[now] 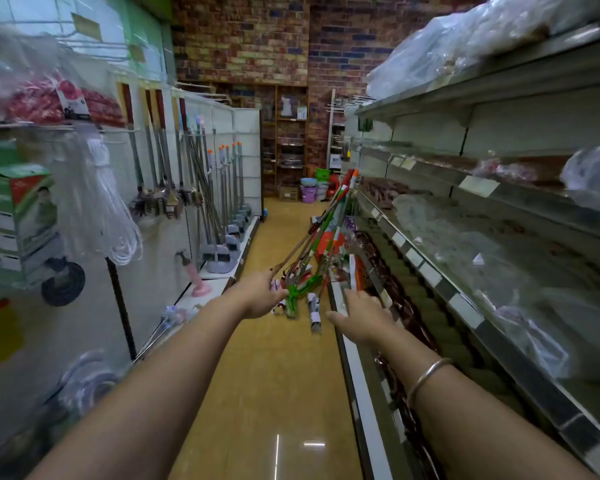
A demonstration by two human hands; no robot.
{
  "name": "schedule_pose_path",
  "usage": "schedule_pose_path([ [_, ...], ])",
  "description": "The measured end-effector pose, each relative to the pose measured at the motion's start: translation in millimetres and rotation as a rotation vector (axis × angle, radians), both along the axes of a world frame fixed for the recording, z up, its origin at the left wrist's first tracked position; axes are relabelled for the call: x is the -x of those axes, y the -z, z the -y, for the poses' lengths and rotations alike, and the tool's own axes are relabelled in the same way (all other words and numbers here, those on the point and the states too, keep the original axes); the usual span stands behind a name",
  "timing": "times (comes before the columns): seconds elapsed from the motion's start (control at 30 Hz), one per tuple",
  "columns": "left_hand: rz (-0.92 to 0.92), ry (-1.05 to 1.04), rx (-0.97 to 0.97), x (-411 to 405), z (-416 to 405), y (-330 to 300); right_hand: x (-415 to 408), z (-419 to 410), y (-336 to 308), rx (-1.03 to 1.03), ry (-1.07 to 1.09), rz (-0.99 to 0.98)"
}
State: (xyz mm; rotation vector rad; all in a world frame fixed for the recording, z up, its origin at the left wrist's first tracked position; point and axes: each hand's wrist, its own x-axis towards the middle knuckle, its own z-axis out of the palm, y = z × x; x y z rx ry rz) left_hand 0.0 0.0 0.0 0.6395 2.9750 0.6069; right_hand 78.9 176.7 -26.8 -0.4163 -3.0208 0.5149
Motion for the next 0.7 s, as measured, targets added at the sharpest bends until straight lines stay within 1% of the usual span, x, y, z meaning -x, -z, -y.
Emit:
schedule_pose_path([
  [0.13,0.014,0.002,-0.01,30.2,-8.9,6.2,32.0,-4.7,0.8,0.014,-0.005,-0.034],
  [0.33,0.022,0.029,-0.041,104.1,-24.2,15.4,113.8,-14.1,8.7,0.027,0.009,-0.05],
  [0.47,0.032,0.04,-0.052,179.5,-34.6,20.8,189.4,-23.9,17.9,0.06,0.026,-0.039],
  [0.6,0.043,0.054,-0.076,267.2,-50.9,17.8,280.1,-38.7,20.6,0.121,0.071,-0.082],
  [0.7,0.101,0.089,-0.096,326.7,-63.4,12.8,341.7,-47.9,19.5,0.146,0.113,-0.093],
])
